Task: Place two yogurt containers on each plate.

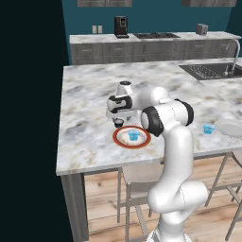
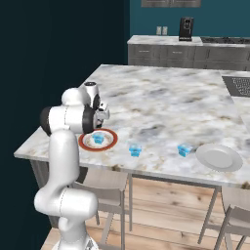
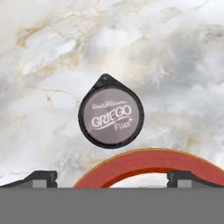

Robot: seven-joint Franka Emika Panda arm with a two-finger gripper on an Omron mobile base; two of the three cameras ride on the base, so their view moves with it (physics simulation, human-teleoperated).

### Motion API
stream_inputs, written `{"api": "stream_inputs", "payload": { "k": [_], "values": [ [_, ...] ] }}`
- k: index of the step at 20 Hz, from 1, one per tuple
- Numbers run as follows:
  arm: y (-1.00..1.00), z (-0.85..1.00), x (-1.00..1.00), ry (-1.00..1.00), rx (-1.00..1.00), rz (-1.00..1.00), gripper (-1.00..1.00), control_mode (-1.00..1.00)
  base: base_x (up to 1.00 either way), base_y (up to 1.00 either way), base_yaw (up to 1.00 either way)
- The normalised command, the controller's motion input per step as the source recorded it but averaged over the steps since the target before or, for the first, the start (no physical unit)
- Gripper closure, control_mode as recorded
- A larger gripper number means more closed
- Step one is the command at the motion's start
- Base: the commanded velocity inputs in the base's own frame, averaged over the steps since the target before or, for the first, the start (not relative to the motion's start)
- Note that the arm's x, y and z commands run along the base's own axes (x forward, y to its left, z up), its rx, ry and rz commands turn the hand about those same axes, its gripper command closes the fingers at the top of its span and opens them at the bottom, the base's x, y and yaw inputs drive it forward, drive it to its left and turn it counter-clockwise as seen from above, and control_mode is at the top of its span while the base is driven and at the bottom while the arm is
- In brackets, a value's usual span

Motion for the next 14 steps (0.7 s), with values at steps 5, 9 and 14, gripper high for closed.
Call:
{"api": "stream_inputs", "payload": {
  "k": [5, 9, 14],
  "values": [
    [0.01, -0.21, 0.21, 0.00, 0.00, 0.00, -1.00, -1.00, 0.00, 0.00, 0.00],
    [0.05, -0.26, 0.21, 0.03, 0.00, 0.00, -1.00, -1.00, 0.00, 0.00, 0.00],
    [0.11, -0.20, 0.20, 0.01, 0.00, 0.00, -1.00, -1.00, 0.00, 0.00, 0.00]
  ]
}}
